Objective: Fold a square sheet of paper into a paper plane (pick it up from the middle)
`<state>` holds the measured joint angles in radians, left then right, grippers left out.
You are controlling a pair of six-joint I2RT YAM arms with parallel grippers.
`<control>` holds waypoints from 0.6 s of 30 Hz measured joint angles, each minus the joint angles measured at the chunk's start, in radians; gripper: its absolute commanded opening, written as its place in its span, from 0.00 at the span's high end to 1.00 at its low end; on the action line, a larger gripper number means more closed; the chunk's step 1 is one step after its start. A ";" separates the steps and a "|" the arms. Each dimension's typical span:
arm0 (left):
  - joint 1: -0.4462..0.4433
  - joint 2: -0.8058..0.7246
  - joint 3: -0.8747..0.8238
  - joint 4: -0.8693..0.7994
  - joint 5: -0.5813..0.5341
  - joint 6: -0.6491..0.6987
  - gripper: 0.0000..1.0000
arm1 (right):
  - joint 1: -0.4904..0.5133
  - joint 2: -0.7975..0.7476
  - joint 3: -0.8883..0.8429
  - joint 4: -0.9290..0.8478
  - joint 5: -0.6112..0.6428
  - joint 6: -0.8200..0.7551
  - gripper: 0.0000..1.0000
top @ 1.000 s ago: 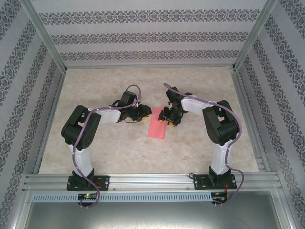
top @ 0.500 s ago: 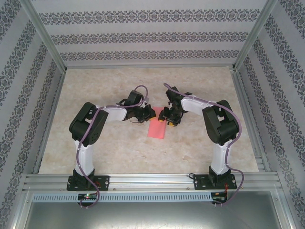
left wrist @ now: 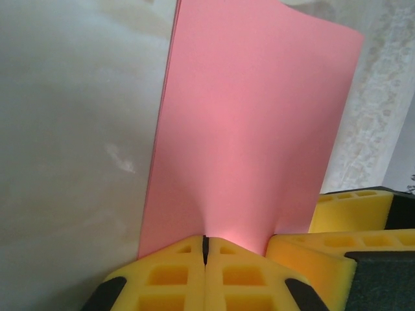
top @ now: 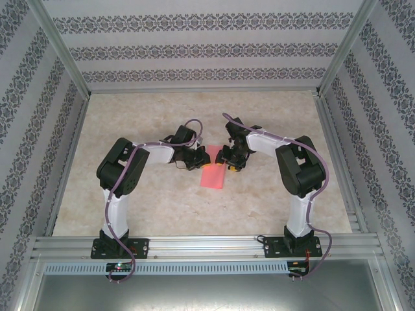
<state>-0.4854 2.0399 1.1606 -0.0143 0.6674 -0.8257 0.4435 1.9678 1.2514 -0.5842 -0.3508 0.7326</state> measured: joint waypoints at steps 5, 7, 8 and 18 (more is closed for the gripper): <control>0.000 0.010 0.026 -0.048 -0.001 0.050 1.00 | -0.011 -0.056 -0.051 0.066 -0.031 -0.008 0.41; 0.000 0.013 0.029 -0.052 0.001 0.060 1.00 | -0.018 -0.079 -0.077 0.097 -0.042 -0.015 0.40; 0.000 0.014 0.031 -0.053 0.002 0.063 1.00 | -0.023 -0.094 -0.090 0.102 -0.039 -0.021 0.40; 0.000 0.021 0.042 -0.071 0.002 0.067 1.00 | 0.011 -0.279 -0.164 0.206 0.011 -0.031 0.84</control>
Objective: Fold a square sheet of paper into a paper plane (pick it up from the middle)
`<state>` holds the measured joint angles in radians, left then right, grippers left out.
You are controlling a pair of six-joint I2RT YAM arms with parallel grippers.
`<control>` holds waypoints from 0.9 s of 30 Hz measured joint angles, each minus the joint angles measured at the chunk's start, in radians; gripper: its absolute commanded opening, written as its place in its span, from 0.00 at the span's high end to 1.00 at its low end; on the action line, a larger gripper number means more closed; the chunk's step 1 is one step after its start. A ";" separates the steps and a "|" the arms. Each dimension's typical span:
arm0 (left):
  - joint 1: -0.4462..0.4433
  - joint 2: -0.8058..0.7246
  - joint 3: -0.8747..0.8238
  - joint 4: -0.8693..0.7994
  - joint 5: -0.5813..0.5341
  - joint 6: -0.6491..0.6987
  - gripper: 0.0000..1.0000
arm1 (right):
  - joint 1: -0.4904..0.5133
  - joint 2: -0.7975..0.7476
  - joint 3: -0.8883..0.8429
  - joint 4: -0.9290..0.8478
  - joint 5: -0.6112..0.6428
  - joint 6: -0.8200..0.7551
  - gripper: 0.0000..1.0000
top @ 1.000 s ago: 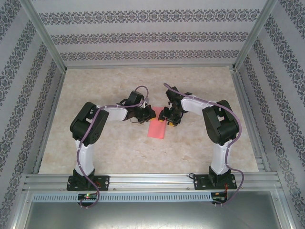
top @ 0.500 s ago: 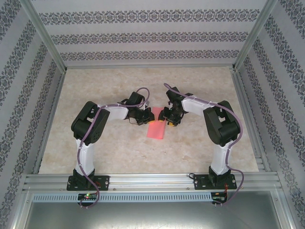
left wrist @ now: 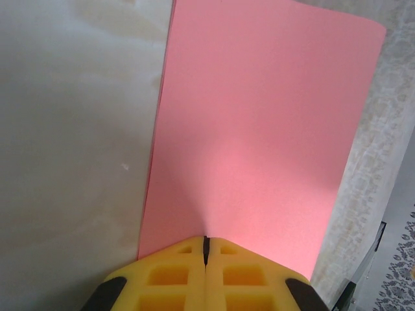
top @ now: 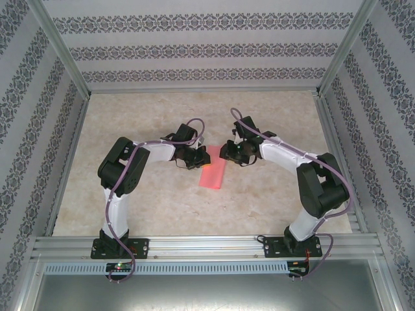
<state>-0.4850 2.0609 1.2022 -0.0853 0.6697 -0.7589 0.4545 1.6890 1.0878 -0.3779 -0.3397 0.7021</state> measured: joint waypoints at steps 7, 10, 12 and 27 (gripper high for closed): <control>0.000 0.000 0.002 -0.003 0.000 -0.001 1.00 | 0.039 0.077 0.002 0.061 -0.008 0.031 1.00; 0.000 0.002 0.008 -0.013 0.000 -0.001 1.00 | 0.041 0.125 0.010 0.062 -0.009 0.031 1.00; 0.000 0.003 0.013 -0.021 0.000 -0.001 1.00 | 0.047 0.142 0.010 0.061 -0.009 0.031 1.00; 0.000 0.012 0.024 -0.053 -0.011 -0.008 1.00 | 0.038 0.160 -0.055 0.126 -0.017 0.003 1.00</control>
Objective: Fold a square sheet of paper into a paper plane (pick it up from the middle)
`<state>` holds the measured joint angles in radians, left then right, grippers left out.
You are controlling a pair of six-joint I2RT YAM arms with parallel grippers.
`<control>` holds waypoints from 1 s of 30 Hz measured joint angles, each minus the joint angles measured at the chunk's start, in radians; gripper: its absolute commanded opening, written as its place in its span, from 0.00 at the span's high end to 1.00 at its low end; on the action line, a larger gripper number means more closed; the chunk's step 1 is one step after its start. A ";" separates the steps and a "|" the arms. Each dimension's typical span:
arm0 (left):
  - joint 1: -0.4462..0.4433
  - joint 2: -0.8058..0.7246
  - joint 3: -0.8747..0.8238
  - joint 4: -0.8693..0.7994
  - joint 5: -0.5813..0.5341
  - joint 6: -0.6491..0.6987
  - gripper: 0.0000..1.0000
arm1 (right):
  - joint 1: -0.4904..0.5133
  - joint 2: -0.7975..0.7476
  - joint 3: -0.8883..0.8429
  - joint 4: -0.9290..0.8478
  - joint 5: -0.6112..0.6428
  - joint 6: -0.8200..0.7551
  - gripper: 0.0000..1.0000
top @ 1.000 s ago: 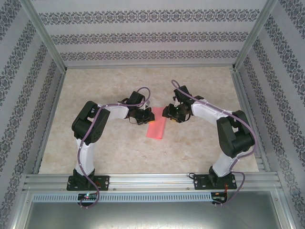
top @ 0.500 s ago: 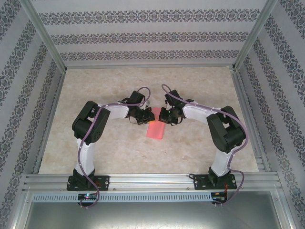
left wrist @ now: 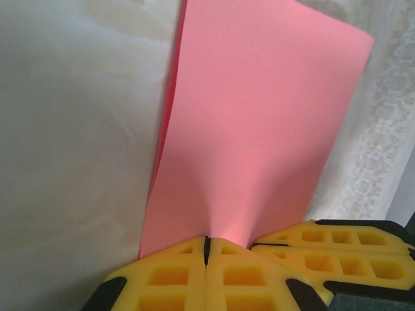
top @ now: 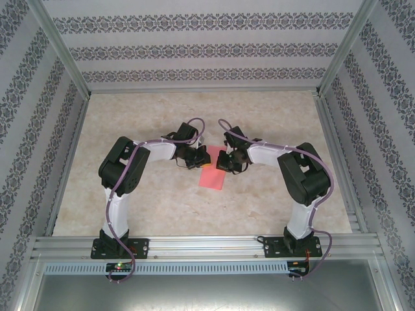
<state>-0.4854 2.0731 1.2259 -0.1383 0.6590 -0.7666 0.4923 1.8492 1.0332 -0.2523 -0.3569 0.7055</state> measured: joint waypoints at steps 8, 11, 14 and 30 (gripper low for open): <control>0.001 0.001 -0.019 0.020 -0.005 0.000 1.00 | -0.050 -0.077 -0.142 0.121 -0.041 -0.032 1.00; 0.001 0.000 -0.023 0.026 -0.006 0.000 1.00 | -0.097 -0.134 -0.208 0.128 -0.052 -0.041 1.00; 0.001 -0.001 -0.024 0.029 -0.006 0.000 1.00 | -0.135 -0.182 -0.245 0.099 -0.051 -0.051 1.00; 0.001 -0.001 -0.021 0.025 -0.005 0.012 1.00 | -0.068 0.008 -0.095 0.269 -0.181 -0.022 1.00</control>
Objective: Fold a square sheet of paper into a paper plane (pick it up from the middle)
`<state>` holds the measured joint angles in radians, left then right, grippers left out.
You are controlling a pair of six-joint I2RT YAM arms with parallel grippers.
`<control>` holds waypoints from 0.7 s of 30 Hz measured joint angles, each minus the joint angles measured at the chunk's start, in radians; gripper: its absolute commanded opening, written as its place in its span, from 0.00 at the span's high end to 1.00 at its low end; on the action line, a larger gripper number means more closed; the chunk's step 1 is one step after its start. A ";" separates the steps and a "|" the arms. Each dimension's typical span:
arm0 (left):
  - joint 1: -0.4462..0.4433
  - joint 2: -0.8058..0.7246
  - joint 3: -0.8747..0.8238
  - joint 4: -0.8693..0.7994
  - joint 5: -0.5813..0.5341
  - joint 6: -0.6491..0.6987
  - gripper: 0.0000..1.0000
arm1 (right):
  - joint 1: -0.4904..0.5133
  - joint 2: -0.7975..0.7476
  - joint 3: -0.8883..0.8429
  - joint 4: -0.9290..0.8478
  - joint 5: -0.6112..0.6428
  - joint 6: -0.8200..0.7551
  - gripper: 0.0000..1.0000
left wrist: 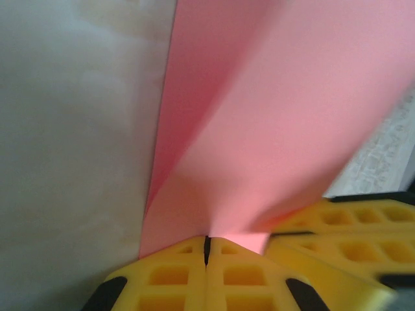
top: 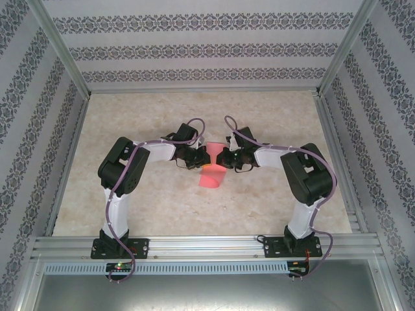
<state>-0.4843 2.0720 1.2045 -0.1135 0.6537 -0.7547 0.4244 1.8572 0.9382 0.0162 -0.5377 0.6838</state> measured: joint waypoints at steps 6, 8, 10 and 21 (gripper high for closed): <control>0.000 0.000 0.000 0.000 -0.002 0.000 1.00 | -0.049 0.010 -0.057 0.090 -0.055 -0.003 1.00; 0.000 0.001 0.000 0.000 -0.001 -0.001 1.00 | -0.079 -0.018 -0.108 0.121 -0.064 -0.010 1.00; 0.000 0.001 -0.001 0.000 -0.001 -0.001 1.00 | -0.116 -0.051 -0.151 0.128 -0.071 -0.020 1.00; 0.000 0.001 -0.001 0.000 -0.001 -0.001 1.00 | -0.096 -0.135 -0.104 0.076 -0.037 -0.032 1.00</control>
<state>-0.4843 2.0731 1.2037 -0.1135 0.6529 -0.7555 0.3283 1.7222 0.8345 0.0921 -0.5743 0.6518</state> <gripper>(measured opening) 0.067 0.037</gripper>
